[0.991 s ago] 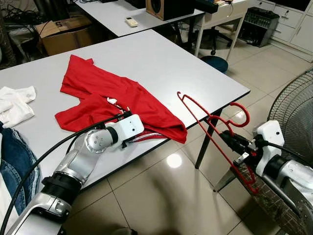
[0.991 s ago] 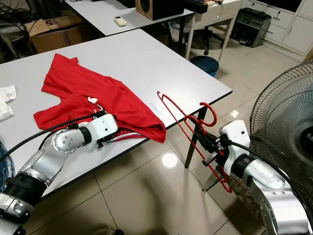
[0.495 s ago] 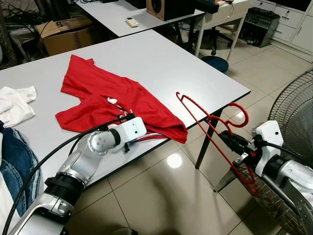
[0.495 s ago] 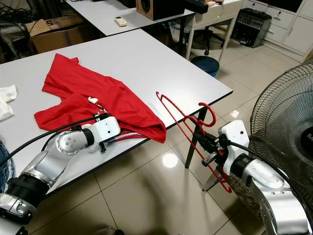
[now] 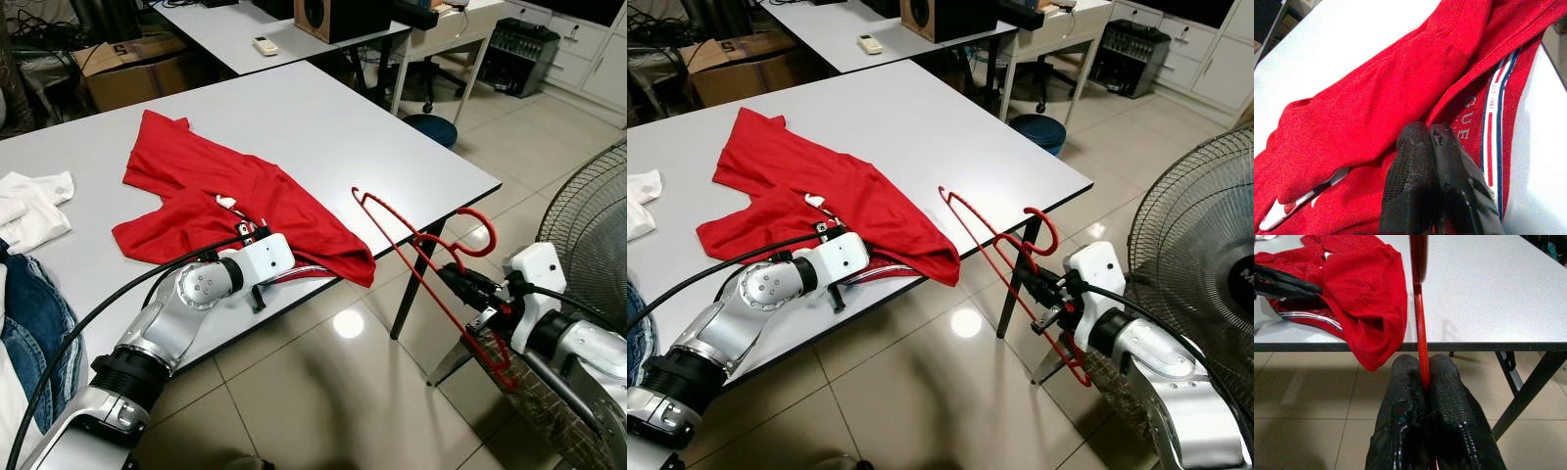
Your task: Hang hanger
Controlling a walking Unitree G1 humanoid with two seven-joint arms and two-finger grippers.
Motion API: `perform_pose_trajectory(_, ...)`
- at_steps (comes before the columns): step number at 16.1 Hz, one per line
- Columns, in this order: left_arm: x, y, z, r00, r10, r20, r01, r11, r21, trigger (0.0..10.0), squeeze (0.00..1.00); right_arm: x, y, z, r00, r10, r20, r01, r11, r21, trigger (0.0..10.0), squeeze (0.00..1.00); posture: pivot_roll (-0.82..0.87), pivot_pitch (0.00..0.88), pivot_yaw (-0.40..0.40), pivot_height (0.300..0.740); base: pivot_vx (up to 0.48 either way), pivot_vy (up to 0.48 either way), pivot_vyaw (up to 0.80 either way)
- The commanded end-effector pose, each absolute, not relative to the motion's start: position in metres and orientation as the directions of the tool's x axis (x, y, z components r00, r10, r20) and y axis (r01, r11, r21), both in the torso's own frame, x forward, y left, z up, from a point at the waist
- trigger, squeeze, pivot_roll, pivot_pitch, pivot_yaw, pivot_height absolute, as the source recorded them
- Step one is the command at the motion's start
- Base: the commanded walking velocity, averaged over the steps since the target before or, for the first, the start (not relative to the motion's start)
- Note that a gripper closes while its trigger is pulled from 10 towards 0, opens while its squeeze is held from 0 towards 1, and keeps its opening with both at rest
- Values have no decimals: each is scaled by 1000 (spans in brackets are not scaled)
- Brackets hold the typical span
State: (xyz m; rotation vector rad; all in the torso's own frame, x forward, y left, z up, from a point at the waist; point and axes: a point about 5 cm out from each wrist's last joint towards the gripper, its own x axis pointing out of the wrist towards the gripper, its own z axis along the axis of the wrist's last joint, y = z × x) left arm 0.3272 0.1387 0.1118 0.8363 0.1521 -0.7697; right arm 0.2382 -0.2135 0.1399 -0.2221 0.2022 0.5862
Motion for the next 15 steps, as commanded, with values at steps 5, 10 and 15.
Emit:
perform_pose_trajectory(5,327,144,127,735,-581,-350,659,493,567,0,0,243,-210,144,809,540,-230,-579,800,-159,10000,0,-58,32,-1,740,0,0,0)
perform_pose_trajectory(10,341,132,192,781,-620,-75,564,649,510,0,0,233,-189,163,694,716,-80,-716,697,36,10000,0,-42,36,-19,740,0,0,0)
perform_pose_trajectory(15,359,136,235,832,-547,96,449,763,465,0,0,223,-190,163,671,736,-91,-733,677,62,10000,0,-61,32,6,740,0,0,0)
